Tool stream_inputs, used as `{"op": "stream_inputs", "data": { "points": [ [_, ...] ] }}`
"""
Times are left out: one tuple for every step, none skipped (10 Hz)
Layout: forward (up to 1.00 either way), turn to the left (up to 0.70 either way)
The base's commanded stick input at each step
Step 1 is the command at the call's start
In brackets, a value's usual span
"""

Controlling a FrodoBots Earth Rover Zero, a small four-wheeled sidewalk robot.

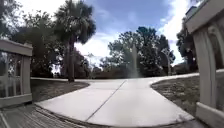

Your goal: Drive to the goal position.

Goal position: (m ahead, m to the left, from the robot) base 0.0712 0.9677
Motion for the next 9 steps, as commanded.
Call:
{"op": "stream_inputs", "data": {
  "points": [
    [0.0, 0.45],
    [0.0, 0.45],
    [0.0, 0.45],
    [0.0, 0.45],
    [0.0, 0.45],
    [0.0, 0.43],
    [0.0, 0.2],
    [0.0, 0.0],
    [0.0, 0.0]
  ]
}}
